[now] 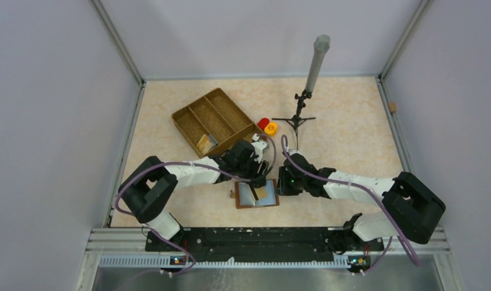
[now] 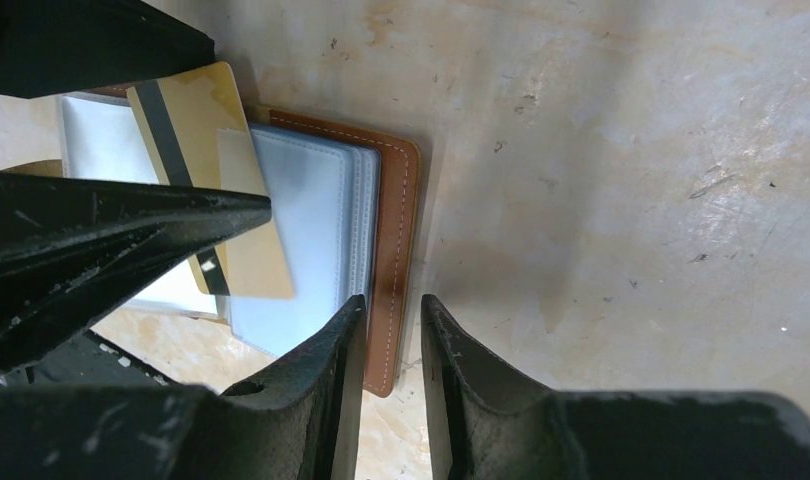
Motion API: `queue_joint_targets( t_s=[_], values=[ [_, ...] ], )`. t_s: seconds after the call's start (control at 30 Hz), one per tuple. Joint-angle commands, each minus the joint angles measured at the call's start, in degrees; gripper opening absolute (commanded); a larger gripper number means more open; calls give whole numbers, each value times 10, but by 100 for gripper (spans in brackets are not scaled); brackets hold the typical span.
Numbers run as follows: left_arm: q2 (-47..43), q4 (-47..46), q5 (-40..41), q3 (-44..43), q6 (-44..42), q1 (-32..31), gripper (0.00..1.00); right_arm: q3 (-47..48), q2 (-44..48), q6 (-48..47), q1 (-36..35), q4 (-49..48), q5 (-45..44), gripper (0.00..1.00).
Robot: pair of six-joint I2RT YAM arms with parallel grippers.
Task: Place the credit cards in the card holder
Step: Insert the credit card into the card holder.
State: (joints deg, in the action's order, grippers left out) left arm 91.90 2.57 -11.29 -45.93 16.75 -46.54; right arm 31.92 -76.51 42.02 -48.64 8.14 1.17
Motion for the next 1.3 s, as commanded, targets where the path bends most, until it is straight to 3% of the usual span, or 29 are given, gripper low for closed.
queue_joint_targets(
  t_s=[0.0, 0.4, 1.27],
  values=[
    [2, -43, -53, -10, -20, 1, 64, 5, 14, -5, -7, -16, -2, 26],
    [1, -65, -130, 19, -47, -3, 64, 3, 7, -4, -7, -19, 2, 26],
    [-23, -153, -161, 70, 14, -8, 68, -1, 8, -2, -7, -17, -2, 26]
  ],
)
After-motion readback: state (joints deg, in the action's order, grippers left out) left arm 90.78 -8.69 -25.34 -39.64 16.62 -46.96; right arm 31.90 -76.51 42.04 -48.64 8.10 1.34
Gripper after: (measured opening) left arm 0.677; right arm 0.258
